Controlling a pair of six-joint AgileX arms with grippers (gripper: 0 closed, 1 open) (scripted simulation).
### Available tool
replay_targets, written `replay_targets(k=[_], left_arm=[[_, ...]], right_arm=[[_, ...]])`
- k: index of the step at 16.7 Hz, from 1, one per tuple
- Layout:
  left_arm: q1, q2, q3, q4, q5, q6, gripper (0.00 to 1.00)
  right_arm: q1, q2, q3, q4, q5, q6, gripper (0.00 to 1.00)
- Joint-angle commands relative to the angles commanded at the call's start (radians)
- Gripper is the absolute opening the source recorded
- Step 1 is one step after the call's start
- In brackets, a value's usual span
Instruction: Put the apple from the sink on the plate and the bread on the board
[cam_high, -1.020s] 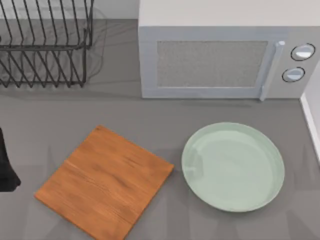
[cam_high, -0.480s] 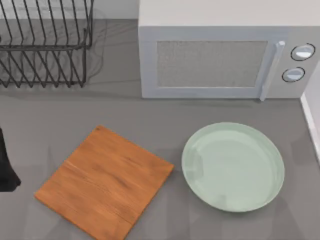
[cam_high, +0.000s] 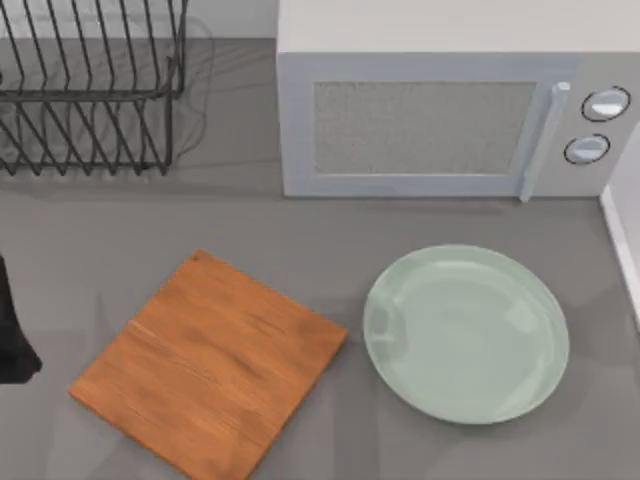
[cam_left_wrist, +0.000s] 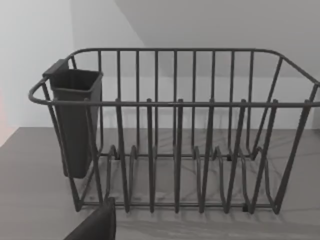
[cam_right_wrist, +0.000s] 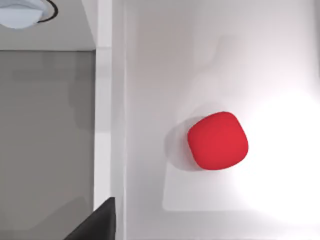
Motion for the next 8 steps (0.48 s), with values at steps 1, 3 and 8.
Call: replay_targets(k=[1, 3, 8], left_arm=[[0.000, 0.000, 0.000, 0.000, 0.000, 0.000, 1.00], [0.000, 0.000, 0.000, 0.000, 0.000, 0.000, 1.00], [0.000, 0.000, 0.000, 0.000, 0.000, 0.000, 1.00]], right_arm=[[-0.009, 0.106, 0.080, -0.050, 0.000, -0.008, 1.00], [-0.026, 0.303, 0.228, -0.144, 0.000, -0.023, 1.00], [-0.056, 0.661, 0.501, -0.316, 0.001, -0.051, 1.00]])
